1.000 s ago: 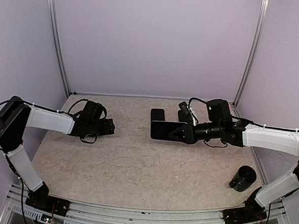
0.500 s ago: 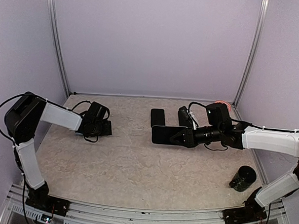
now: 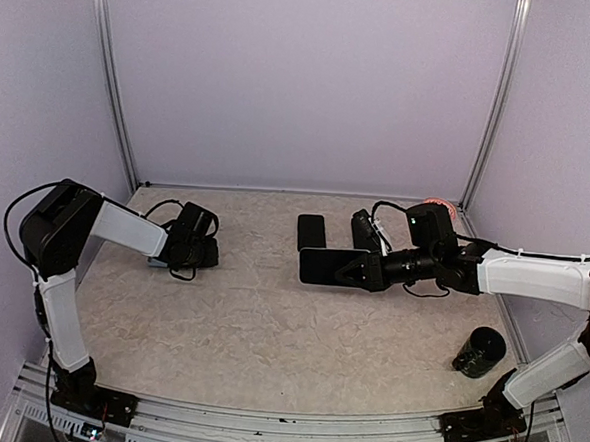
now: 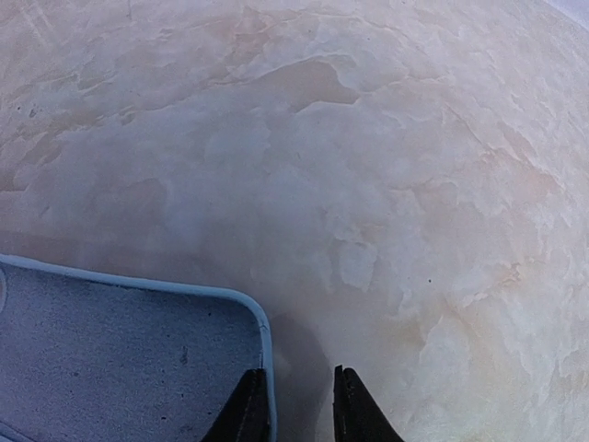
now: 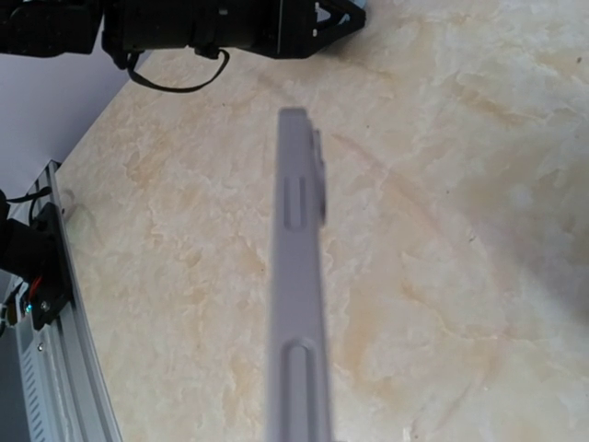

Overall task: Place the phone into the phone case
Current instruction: Move the phone case to the center of the board, then install the phone on the phone case.

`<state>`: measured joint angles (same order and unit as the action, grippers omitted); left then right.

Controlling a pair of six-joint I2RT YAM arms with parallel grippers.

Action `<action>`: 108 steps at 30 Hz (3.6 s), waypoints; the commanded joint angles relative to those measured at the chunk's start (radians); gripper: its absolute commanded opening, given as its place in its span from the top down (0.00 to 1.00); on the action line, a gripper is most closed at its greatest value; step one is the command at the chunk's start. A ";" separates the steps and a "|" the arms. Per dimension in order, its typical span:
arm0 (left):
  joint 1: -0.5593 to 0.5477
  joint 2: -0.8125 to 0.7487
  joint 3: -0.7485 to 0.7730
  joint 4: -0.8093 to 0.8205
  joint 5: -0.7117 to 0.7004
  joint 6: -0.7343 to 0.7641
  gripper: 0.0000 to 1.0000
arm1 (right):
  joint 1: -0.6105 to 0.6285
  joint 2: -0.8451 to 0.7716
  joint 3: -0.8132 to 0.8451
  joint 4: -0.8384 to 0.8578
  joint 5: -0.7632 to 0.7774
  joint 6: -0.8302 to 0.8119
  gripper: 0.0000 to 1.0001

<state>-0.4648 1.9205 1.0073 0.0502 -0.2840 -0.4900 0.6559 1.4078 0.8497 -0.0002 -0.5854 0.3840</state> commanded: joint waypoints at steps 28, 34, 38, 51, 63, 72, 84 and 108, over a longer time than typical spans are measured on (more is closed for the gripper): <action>-0.136 -0.032 -0.040 0.024 0.097 -0.101 1.00 | -0.009 -0.001 0.009 0.055 0.007 -0.017 1.00; -0.210 -0.061 -0.050 0.040 0.140 -0.167 1.00 | -0.016 -0.026 0.010 0.044 0.040 -0.027 1.00; -0.269 -0.082 -0.053 0.061 0.166 -0.209 1.00 | -0.031 -0.048 0.012 0.032 0.075 -0.030 1.00; -0.463 -0.014 0.044 0.088 0.244 -0.318 1.00 | -0.136 -0.206 0.010 -0.033 0.220 0.000 1.00; -0.517 0.075 0.133 0.115 0.279 -0.360 0.85 | -0.147 -0.208 -0.025 -0.009 0.172 0.041 1.00; -0.516 -0.040 0.102 0.125 0.255 -0.348 0.46 | -0.145 -0.174 -0.072 0.051 0.120 0.171 1.00; -0.394 -0.320 -0.072 0.083 0.192 -0.331 0.02 | -0.069 -0.148 -0.144 0.169 0.210 0.408 1.00; -0.304 -0.331 -0.278 0.235 0.195 -0.317 0.01 | 0.085 0.215 -0.063 0.421 0.160 0.672 1.00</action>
<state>-0.7738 1.5764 0.7437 0.2314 -0.0872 -0.8261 0.7296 1.5791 0.7502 0.2962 -0.3836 0.9974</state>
